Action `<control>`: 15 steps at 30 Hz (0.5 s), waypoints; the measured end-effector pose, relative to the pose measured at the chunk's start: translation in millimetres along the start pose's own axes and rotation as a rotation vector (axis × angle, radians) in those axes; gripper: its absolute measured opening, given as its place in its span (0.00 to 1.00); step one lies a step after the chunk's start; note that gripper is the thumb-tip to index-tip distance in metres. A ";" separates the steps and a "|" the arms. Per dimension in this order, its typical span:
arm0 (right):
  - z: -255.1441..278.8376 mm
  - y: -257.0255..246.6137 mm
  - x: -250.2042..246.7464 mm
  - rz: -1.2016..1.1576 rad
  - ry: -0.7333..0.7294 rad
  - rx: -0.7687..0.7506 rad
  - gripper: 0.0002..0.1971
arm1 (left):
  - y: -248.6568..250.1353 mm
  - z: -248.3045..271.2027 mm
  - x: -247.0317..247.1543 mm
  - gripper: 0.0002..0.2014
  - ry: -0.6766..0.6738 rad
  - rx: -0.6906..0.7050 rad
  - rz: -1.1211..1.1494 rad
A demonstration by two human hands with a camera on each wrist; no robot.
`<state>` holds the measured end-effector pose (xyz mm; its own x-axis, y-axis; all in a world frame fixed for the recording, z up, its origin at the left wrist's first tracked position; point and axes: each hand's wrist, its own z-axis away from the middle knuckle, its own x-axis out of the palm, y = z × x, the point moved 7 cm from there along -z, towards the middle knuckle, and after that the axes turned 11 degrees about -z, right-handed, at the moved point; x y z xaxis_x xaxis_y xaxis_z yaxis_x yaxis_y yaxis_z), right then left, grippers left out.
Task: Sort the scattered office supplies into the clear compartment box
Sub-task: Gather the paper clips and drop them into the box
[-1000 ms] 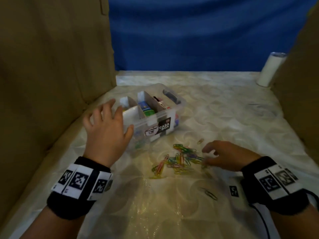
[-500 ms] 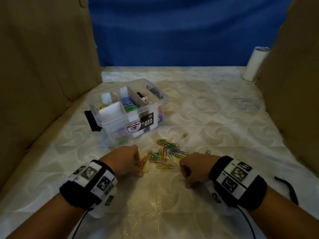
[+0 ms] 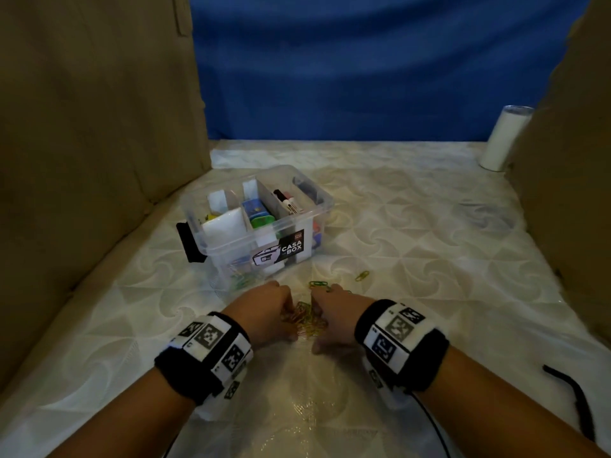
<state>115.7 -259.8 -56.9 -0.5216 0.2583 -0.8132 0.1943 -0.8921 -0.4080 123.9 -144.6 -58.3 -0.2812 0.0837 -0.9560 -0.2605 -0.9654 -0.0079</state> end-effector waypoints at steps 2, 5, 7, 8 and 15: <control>-1.4 -7.0 -3.3 0.004 -0.003 -0.030 0.26 | 0.4 -0.3 -0.1 0.22 0.004 -0.001 0.032; -0.6 -12.5 -3.7 0.011 -0.012 -0.049 0.12 | 3.0 0.0 -2.3 0.14 0.027 0.035 0.053; 0.6 -15.2 -2.2 0.040 0.000 -0.059 0.08 | 6.3 1.0 -4.2 0.10 0.050 0.065 0.042; 0.9 -15.2 -2.0 0.056 0.008 -0.055 0.08 | 7.9 1.6 -5.2 0.08 0.061 0.076 0.031; 9.7 5.7 -14.1 -0.030 0.093 0.000 0.04 | 10.8 6.3 -9.5 0.10 0.071 0.095 0.000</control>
<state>116.1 -272.1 -43.8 -0.4479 0.3184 -0.8355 0.1796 -0.8833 -0.4330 118.0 -154.2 -47.5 -0.2160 0.0631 -0.9744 -0.3481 -0.9373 0.0165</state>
